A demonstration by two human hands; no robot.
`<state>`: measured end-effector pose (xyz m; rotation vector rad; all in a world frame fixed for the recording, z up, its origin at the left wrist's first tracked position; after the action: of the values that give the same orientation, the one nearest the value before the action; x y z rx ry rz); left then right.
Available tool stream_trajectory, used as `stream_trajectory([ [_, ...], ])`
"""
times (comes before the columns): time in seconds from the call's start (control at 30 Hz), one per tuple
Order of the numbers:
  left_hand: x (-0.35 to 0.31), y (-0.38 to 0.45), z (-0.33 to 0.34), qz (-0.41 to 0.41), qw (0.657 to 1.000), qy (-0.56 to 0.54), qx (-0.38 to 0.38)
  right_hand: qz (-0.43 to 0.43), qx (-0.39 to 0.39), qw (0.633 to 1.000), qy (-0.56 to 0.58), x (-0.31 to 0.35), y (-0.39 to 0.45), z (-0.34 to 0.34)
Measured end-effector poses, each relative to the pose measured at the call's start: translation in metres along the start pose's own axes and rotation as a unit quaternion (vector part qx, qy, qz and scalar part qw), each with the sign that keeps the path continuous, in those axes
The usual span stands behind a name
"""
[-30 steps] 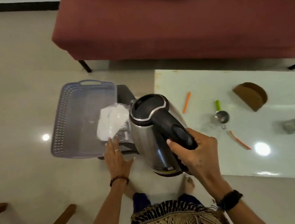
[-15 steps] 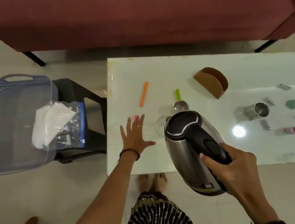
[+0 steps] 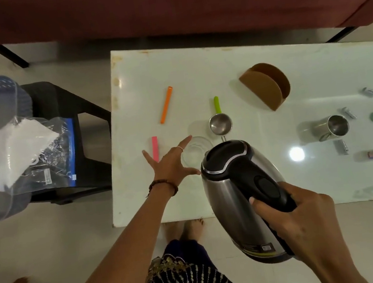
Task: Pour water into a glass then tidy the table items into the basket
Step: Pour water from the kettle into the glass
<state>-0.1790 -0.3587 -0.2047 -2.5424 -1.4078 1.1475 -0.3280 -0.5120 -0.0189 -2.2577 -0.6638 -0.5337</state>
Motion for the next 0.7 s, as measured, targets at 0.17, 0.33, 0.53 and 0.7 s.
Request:
stream_trajectory([
  [0.17, 0.001, 0.003, -0.002, -0.004, 1.000, -0.018, -0.005, -0.005, 0.015, 1.000, -0.014, 0.009, 0.006, 0.008],
  [0.33, -0.001, 0.004, -0.003, -0.015, 1.000, -0.024, 0.007, 0.007, 0.015, 1.000, -0.020, 0.012, 0.008, 0.006],
  [0.53, -0.003, 0.003, -0.006, -0.023, 0.999, -0.027, 0.012, 0.016, 0.018, 0.999, -0.048, 0.015, 0.005, 0.003],
  [0.7, -0.003, 0.004, -0.004, -0.020, 0.999, -0.020, 0.029, 0.015, 0.029, 0.998, -0.058, 0.018, 0.003, 0.001],
])
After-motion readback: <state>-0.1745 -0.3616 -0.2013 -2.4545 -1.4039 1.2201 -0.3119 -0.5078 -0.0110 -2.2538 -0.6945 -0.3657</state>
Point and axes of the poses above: each hand's wrist, its own y-axis towards the middle knuckle, its own z-axis out of the palm, x = y × z, the point moved 6 cm from there along y, towards the middle knuckle, and after that the axes turned 15 degrees about z, right-handed, at the moved point
